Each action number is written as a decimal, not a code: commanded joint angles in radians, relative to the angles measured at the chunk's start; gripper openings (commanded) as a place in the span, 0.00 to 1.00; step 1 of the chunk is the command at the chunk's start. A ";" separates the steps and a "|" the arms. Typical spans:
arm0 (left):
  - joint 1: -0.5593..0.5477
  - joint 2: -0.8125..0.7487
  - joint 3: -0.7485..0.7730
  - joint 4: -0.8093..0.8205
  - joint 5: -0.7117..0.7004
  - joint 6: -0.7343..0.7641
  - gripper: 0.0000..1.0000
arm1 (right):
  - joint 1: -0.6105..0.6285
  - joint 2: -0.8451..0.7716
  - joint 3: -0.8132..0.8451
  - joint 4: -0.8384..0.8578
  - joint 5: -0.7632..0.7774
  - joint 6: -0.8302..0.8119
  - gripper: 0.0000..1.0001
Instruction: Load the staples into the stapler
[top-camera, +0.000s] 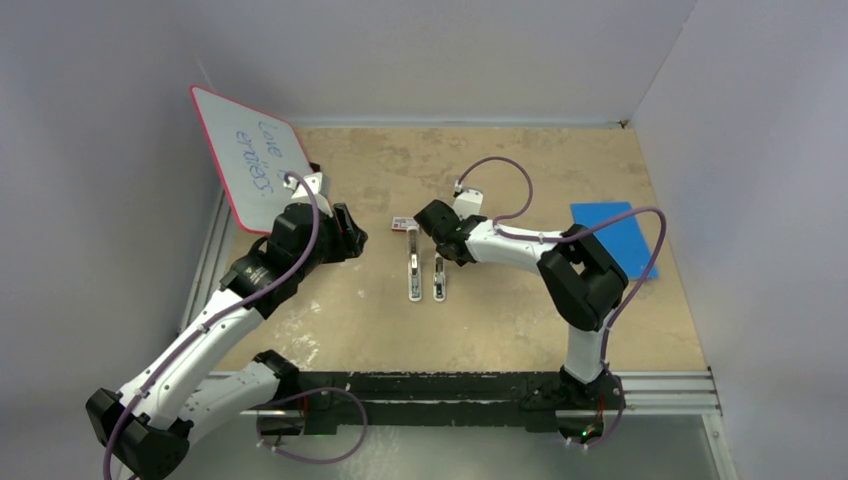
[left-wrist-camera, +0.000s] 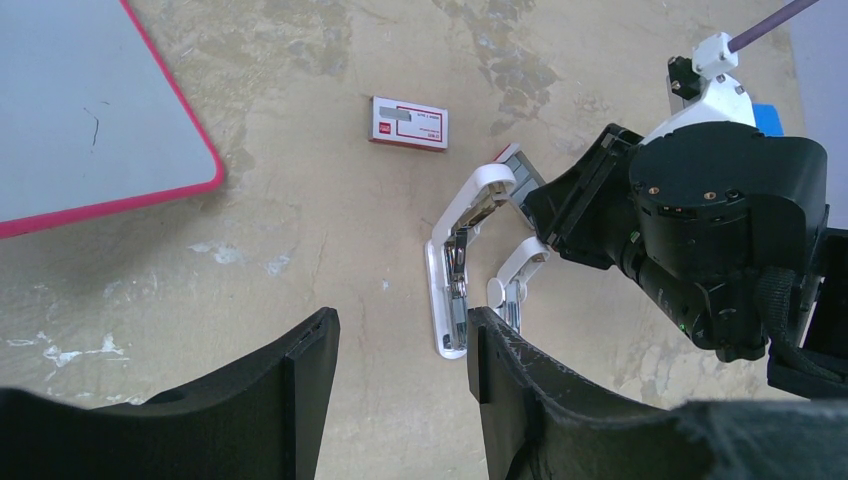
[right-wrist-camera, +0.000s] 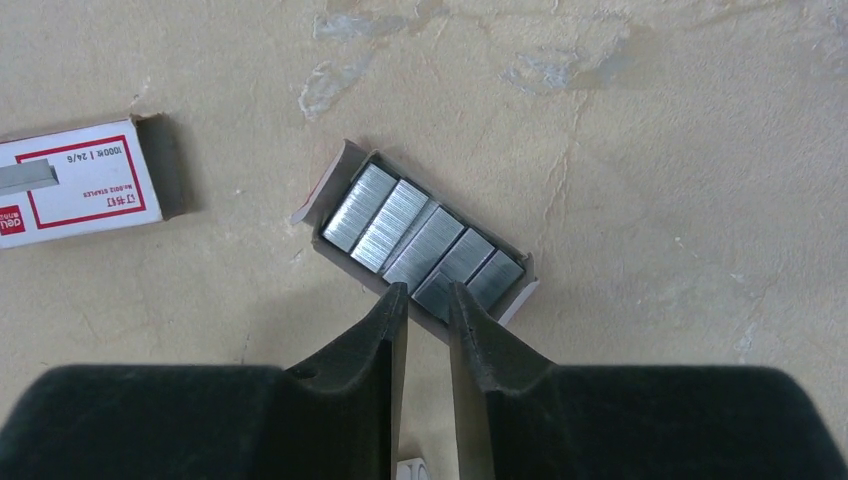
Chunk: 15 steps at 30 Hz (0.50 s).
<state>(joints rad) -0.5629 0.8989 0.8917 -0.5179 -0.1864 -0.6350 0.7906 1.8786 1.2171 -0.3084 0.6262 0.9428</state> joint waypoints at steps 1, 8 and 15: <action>0.006 -0.003 0.005 0.027 0.006 0.001 0.50 | -0.005 -0.001 0.039 -0.036 0.032 0.020 0.25; 0.007 -0.005 0.005 0.027 0.004 0.001 0.50 | -0.010 0.026 0.052 -0.046 0.032 0.019 0.32; 0.006 -0.002 0.005 0.028 0.004 0.001 0.50 | -0.014 0.039 0.054 -0.044 0.027 0.017 0.35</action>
<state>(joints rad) -0.5629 0.8989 0.8917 -0.5179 -0.1864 -0.6350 0.7834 1.9224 1.2400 -0.3305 0.6342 0.9489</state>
